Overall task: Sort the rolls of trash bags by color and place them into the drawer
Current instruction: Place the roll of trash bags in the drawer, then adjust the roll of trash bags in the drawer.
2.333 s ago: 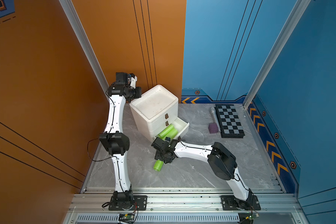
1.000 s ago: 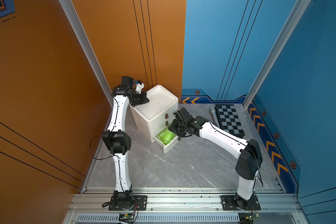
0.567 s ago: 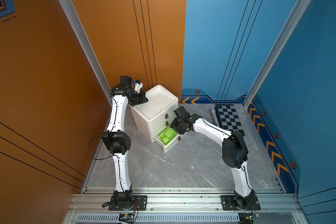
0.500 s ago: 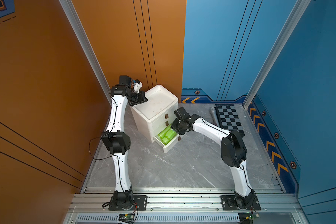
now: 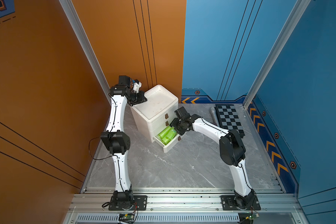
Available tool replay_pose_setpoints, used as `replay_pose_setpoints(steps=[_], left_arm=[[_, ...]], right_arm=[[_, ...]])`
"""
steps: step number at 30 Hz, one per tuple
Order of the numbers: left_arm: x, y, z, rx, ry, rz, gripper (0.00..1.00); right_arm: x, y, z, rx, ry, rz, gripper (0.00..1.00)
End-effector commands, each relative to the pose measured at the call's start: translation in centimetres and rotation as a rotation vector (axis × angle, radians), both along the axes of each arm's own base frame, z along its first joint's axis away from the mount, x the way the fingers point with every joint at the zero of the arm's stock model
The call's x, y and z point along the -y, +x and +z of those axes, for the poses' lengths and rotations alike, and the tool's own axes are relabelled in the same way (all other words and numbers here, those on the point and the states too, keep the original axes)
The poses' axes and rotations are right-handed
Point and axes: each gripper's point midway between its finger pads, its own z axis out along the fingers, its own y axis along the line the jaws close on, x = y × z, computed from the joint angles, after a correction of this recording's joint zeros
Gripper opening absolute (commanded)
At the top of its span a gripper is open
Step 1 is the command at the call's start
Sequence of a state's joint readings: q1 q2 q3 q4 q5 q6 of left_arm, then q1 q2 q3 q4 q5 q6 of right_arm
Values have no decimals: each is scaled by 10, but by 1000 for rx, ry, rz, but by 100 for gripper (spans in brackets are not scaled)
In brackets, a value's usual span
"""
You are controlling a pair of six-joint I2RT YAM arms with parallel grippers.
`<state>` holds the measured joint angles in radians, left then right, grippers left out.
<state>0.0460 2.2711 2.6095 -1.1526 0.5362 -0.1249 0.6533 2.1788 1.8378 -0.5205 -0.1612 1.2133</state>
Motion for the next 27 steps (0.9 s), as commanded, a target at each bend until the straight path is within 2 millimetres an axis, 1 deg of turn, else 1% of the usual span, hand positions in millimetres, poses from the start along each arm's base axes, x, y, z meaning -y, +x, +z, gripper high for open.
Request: replay_pose_setpoints(steps=[1,2,3,4,7,9,12,14,17,21,22,23,27], left_arm=[[0,-1,-6,-25,-13,-3,5],[0,-1,-6,-24,-12,-4,5],[0,-1,-6,-26,-13,-4,5],[0,0,-8,-29,-13,-3,5],[0,0,-8,-29,-13,-2,5],[1,0,-7,-28,-16,-5,5],[2,-1,-6,-26,-14,-6,5],[2,-1,-4,-24,-17,-5,5],[3,-2,1,-16,-22,-4,5],[6,-4,9,-3,-35,-6,5],[7,-5,12,4,-38,-8,5],[7,-5,15,8,-39,-6,5],[9,-7,29,38,-59,-10,5]], right_arm=[[3,-2,39,61,42,-3,68],[5,-4,41,70,34,-1,68],[7,-4,58,101,46,-1,68],[13,-10,55,91,34,-6,67],[21,-16,70,123,31,-11,66],[26,-19,76,146,17,-17,64],[29,-19,79,170,2,-13,60],[24,-16,73,158,14,-6,56],[15,-11,61,133,28,9,47],[4,-7,40,90,35,32,45],[2,-7,41,87,41,34,45],[1,-6,21,56,24,34,45],[1,-7,-5,3,16,41,46]])
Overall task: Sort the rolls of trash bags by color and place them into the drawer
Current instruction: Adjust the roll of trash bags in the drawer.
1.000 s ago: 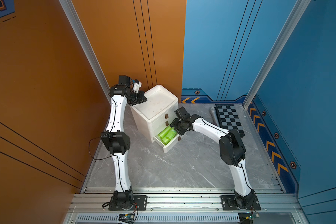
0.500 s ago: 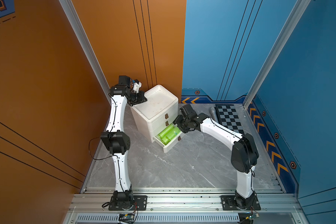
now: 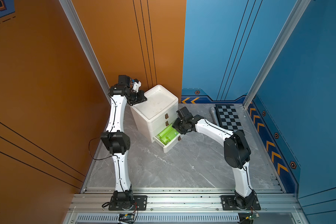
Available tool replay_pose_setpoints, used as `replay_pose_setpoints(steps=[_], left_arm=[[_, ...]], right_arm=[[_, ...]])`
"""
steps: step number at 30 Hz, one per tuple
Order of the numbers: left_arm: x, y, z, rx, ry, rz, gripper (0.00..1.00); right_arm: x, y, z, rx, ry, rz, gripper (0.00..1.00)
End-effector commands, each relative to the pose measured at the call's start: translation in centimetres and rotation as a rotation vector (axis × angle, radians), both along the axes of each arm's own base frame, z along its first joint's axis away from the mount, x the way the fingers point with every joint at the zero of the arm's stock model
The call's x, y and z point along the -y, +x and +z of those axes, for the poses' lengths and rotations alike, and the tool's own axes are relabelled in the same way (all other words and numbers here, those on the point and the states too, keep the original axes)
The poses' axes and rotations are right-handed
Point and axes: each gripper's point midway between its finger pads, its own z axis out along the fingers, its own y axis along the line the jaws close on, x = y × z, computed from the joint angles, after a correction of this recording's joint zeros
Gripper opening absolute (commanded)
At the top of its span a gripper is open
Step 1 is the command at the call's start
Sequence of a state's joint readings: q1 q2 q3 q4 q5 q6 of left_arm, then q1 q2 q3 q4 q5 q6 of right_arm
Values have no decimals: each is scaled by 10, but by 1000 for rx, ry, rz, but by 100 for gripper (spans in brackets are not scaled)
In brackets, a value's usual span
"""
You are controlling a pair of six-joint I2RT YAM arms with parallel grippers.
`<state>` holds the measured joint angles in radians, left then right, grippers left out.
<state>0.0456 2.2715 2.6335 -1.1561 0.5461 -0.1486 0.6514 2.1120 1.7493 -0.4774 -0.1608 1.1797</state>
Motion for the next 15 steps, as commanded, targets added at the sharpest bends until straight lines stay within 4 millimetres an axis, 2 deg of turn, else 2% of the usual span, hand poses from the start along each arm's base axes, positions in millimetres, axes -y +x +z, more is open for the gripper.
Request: replay_pose_setpoints(steps=[1,4,8,11,15], left_arm=[[8,-8,26,40,-43,-19,5],[6,-8,36,65,-48,-13,5],[-2,-6,48,101,-36,15,5],[-18,2,51,124,-27,62,6],[-44,11,50,127,-26,138,6]], right_arm=[[-7,0,-17,-40,15,19,47],[-6,-1,-29,-62,9,20,47],[-4,0,-27,-50,21,15,47],[-1,2,-16,-23,41,13,47],[6,3,8,26,64,8,47]])
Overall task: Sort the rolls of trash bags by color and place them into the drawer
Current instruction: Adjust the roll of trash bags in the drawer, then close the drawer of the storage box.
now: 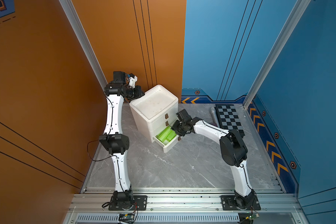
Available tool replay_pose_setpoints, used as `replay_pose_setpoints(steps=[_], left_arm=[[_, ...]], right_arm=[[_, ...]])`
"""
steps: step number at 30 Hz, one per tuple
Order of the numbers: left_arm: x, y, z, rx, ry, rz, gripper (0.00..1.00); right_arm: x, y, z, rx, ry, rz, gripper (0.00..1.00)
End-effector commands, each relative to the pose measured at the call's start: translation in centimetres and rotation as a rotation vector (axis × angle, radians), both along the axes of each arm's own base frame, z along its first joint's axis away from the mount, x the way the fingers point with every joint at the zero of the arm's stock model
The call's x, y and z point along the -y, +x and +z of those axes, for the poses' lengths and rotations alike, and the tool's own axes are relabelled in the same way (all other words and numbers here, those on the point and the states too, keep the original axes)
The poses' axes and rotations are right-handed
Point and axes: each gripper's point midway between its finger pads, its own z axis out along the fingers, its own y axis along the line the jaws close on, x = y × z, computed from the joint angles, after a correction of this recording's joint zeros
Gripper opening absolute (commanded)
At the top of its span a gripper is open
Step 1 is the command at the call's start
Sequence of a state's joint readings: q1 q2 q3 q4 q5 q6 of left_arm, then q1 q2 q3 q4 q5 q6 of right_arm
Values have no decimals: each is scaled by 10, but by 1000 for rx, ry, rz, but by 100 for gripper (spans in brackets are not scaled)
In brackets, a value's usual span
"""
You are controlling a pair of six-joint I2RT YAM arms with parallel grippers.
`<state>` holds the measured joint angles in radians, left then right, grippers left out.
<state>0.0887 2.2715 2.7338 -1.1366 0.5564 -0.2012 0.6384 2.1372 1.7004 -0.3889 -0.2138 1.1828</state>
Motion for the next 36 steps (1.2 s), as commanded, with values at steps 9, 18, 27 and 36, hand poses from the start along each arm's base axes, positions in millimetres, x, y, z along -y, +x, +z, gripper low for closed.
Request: replay_pose_setpoints(steps=[9,18,27,36], left_arm=[[-46,14,4,32,38,146,6],[-46,20,-23,-29,31,143,6],[-40,21,-46,-76,42,111,4],[-27,19,-60,-105,37,63,3]], right_arm=[[39,-11,77,156,21,7,48],[84,-45,25,89,-104,-9,33],[77,-54,-21,37,-71,24,0],[75,-36,-36,34,-65,13,0]])
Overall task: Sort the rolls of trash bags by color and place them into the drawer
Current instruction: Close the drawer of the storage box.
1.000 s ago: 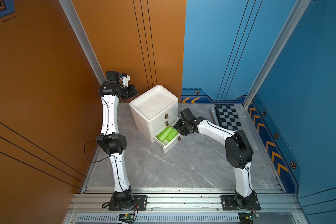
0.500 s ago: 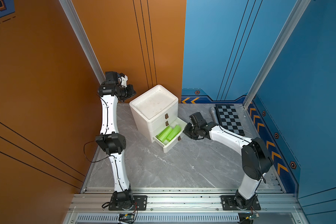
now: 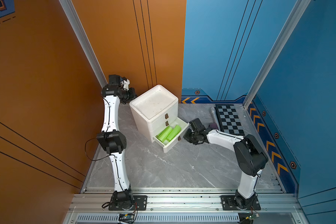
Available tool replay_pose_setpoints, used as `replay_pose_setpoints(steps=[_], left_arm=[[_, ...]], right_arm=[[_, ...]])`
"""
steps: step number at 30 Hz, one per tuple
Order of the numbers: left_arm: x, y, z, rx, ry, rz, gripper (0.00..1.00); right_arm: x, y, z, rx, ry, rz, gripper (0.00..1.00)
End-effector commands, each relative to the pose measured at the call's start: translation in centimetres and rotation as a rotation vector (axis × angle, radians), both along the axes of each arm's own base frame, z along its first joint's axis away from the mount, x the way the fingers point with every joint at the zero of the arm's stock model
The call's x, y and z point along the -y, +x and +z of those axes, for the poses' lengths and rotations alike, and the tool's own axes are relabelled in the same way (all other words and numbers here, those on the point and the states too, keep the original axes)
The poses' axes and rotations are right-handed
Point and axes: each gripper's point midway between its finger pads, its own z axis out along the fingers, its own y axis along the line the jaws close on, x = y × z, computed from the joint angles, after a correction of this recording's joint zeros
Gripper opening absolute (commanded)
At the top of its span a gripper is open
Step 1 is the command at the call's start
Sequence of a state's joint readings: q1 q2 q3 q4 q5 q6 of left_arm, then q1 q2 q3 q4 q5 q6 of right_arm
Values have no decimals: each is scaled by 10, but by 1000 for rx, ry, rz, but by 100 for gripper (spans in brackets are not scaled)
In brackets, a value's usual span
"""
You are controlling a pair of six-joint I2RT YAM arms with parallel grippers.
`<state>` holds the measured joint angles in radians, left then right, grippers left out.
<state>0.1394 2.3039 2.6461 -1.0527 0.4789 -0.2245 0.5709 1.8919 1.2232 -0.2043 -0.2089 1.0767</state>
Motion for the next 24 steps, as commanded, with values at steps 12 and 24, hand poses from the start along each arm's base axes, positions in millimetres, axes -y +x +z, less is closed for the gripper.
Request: replay_pose_setpoints(steps=[12,24], left_arm=[[28,-6,-23,-47,-11,-119,3],[39,-5,-29,-53,-19,-152,4]], right_arm=[[-21,36,-1,22,68,-8,0],[-64,54,-9,19,218,-57,0]])
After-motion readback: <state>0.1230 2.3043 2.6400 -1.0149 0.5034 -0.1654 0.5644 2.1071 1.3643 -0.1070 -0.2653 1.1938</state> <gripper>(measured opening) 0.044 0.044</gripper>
